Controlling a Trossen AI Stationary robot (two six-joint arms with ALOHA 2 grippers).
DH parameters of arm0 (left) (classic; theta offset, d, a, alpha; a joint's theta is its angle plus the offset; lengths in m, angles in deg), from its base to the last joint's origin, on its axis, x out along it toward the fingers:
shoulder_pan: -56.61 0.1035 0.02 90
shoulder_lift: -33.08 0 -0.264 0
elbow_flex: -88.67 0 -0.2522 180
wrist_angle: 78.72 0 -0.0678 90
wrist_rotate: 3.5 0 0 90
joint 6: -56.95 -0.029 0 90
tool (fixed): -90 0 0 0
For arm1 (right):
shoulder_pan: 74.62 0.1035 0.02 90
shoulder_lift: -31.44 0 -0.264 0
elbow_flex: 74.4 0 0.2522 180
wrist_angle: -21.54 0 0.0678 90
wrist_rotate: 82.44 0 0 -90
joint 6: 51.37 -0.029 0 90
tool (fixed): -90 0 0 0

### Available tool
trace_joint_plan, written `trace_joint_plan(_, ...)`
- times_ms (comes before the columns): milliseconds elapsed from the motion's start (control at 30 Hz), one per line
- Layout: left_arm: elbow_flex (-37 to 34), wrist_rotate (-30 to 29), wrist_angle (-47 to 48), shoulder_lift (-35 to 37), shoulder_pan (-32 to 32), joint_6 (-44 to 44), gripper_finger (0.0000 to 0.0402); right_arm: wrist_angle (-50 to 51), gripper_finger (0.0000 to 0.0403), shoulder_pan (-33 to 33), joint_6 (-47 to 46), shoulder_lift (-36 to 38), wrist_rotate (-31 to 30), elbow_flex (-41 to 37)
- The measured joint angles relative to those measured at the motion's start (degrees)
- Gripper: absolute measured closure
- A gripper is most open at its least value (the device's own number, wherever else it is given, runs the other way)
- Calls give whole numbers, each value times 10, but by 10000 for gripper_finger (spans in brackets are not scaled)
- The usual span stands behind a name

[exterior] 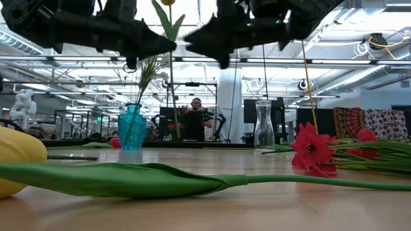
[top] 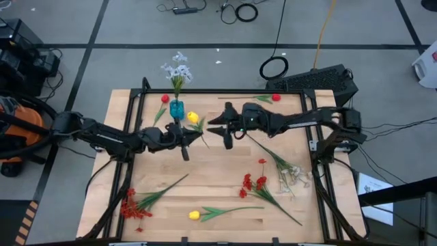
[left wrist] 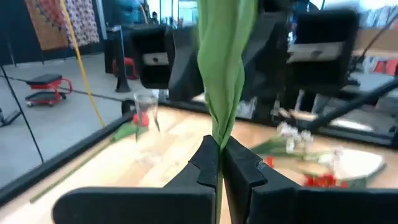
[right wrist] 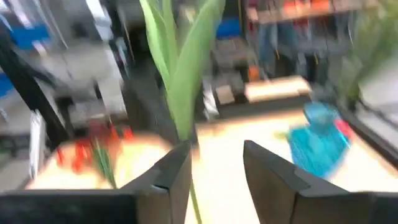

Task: Sort flowers into vase by color
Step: Put the top yellow flower into the blue vase

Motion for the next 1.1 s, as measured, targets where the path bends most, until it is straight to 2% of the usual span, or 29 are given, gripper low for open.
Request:
trace_joint_plan(100, 0, -9, 54, 55, 20, 0, 393, 126, 251, -8, 3, 42, -6, -2)
trace_joint_plan(167, 0, -28, 100, 97, 36, -1, 394, 164, 248, -7, 8, 60, -7, -18)
trace_joint_plan(233, 0, -52, 130, 138, 53, -3, 394, 161, 246, -1, 8, 72, -8, -48)
trace_joint_plan(333, 0, -72, 183, 200, 78, -27, 394, 134, 246, 9, -15, 78, -54, -109)
trace_joint_plan(467, 32, -124, 319, 266, 113, -36, 395, 45, 246, 12, -75, 80, -104, -208)
trace_joint_plan(567, 60, -150, 380, 284, 148, -38, 395, -25, 246, 12, -116, 80, -105, -276)
trace_joint_plan(767, 86, -144, 385, 282, 221, -60, 396, -143, 246, 12, -166, 80, -111, -355)
trace_joint_plan(867, 89, -129, 392, 280, 246, -60, 396, -153, 246, 12, -174, 80, -131, -366)
trace_joint_plan(1100, 111, -95, 390, 281, 272, -60, 396, -153, 245, 12, -165, 80, -134, -368)
